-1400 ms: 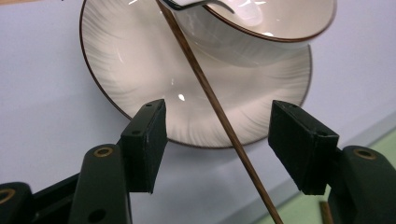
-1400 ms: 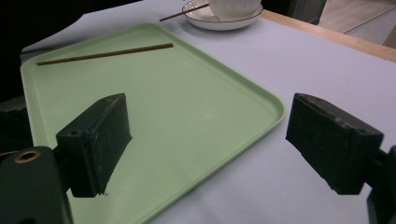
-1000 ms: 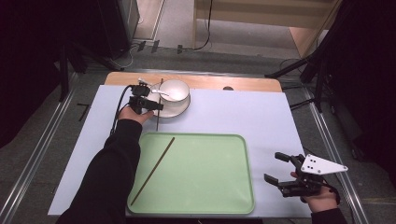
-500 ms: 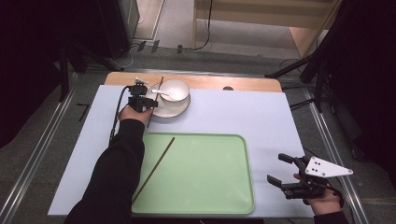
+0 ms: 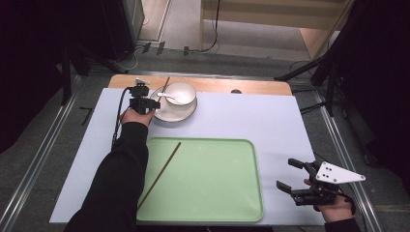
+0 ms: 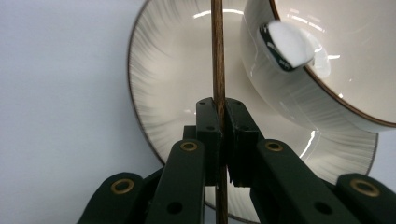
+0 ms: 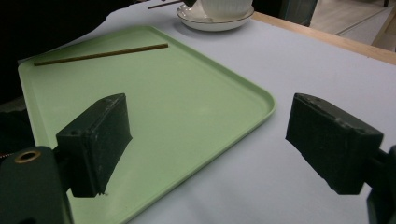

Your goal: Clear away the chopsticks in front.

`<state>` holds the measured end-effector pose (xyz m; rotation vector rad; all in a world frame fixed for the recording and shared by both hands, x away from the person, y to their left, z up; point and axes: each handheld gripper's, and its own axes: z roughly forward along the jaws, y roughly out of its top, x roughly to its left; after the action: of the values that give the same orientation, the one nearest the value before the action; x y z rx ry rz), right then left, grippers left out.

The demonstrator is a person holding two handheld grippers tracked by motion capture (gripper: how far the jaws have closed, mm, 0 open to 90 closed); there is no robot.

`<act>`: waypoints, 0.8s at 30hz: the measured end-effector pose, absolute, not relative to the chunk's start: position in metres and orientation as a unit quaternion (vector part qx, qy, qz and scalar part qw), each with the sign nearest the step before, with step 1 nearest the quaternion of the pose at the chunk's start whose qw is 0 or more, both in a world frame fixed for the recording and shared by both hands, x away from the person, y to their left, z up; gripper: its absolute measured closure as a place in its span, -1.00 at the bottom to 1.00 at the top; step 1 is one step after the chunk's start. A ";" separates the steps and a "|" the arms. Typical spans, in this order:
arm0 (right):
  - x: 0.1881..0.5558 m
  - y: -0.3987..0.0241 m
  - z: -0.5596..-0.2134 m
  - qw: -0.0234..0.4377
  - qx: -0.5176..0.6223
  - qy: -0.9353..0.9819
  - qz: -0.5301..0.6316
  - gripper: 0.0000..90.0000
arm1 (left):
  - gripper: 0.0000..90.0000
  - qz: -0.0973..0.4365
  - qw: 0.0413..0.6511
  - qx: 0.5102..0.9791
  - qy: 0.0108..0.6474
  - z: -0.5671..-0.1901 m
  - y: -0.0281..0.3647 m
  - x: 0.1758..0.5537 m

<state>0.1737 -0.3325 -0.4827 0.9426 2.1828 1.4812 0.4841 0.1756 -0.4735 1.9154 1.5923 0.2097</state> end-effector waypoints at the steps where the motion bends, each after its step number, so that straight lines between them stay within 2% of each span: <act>1: 0.174 -0.332 -0.483 0.169 0.332 0.768 0.521 -0.68 | 0.91 0.079 0.316 0.728 0.604 -0.471 0.179 0.483; 11: 0.174 -0.331 -0.483 0.170 0.330 0.770 0.520 -0.68 | 0.91 0.073 0.310 0.735 0.598 -0.448 0.208 0.464; 24: 0.177 -0.326 -0.481 0.170 0.325 0.773 0.518 -0.68 | 0.91 0.066 0.334 0.748 0.570 -0.426 0.230 0.417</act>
<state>0.1773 -0.3257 -0.4813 0.9250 2.1956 1.4724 0.4175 0.2303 -0.4261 1.9517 1.4887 0.1720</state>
